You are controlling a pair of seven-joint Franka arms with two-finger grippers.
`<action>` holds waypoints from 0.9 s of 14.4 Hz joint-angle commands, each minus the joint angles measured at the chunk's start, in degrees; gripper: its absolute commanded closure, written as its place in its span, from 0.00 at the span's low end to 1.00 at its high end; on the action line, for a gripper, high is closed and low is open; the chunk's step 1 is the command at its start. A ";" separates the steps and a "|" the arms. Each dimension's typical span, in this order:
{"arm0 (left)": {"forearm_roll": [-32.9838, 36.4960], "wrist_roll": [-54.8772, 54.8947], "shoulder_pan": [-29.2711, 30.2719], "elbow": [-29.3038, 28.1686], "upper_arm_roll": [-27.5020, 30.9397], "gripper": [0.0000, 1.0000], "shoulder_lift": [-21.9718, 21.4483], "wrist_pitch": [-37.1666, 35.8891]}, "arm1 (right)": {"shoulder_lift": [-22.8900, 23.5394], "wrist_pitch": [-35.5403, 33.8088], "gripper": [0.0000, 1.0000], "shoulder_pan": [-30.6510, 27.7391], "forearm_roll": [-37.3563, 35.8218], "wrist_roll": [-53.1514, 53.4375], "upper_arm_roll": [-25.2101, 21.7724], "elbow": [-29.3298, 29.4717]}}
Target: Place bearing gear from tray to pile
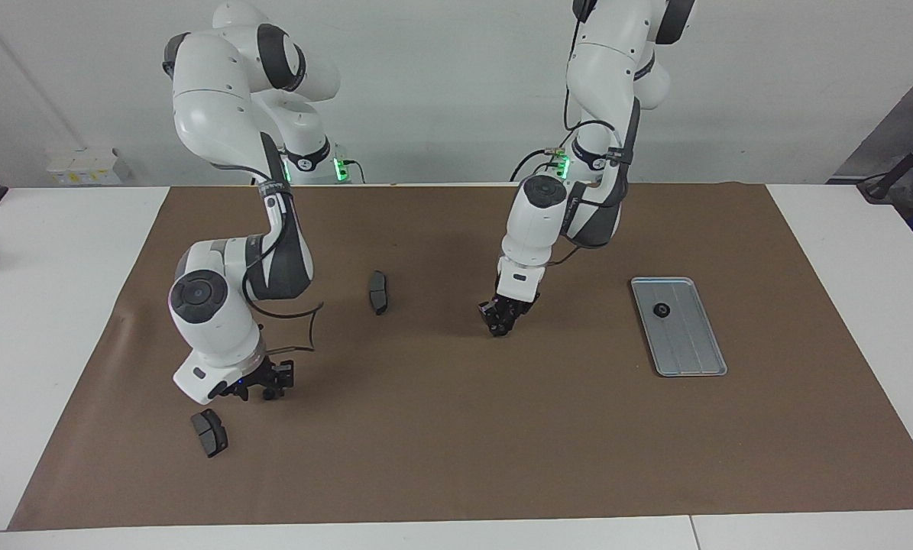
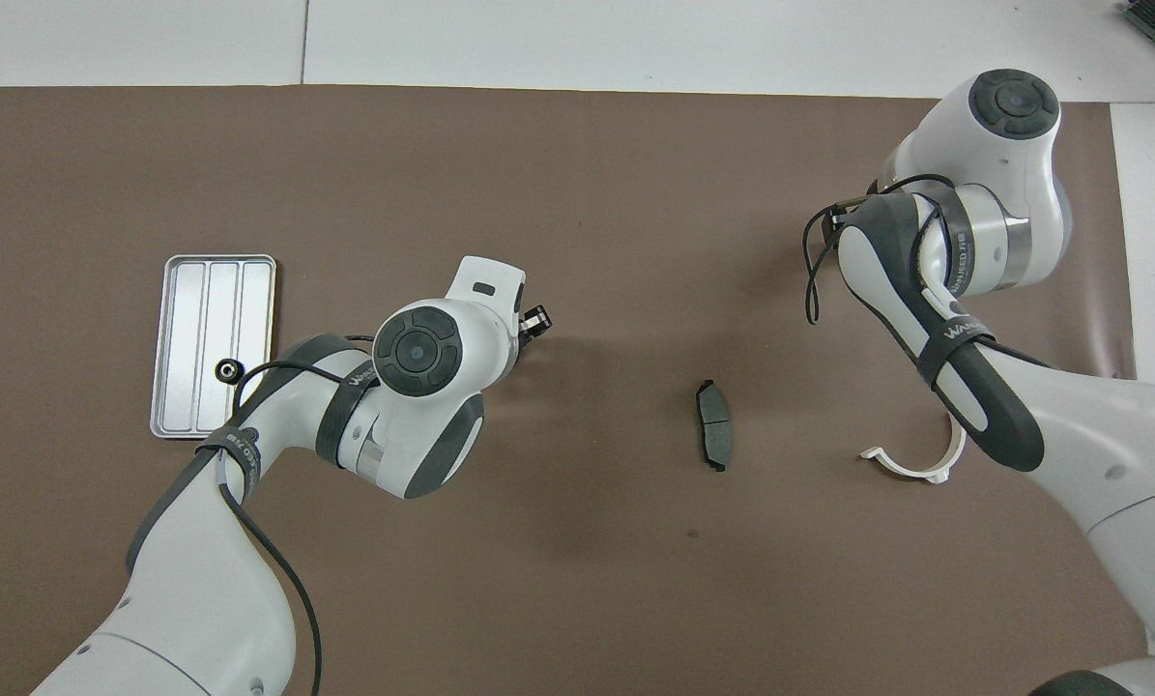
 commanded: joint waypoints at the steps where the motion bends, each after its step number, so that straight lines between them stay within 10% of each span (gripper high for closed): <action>1: -0.01 -0.44 -1.23 0.79 1.34 0.00 0.35 -0.38 | -1.95 -0.12 0.42 2.49 1.69 6.52 1.30 -1.58; 13: 1.75 12.19 17.91 3.17 1.69 0.00 -14.51 -25.52 | -1.86 10.85 0.43 27.10 5.82 39.59 1.57 -0.52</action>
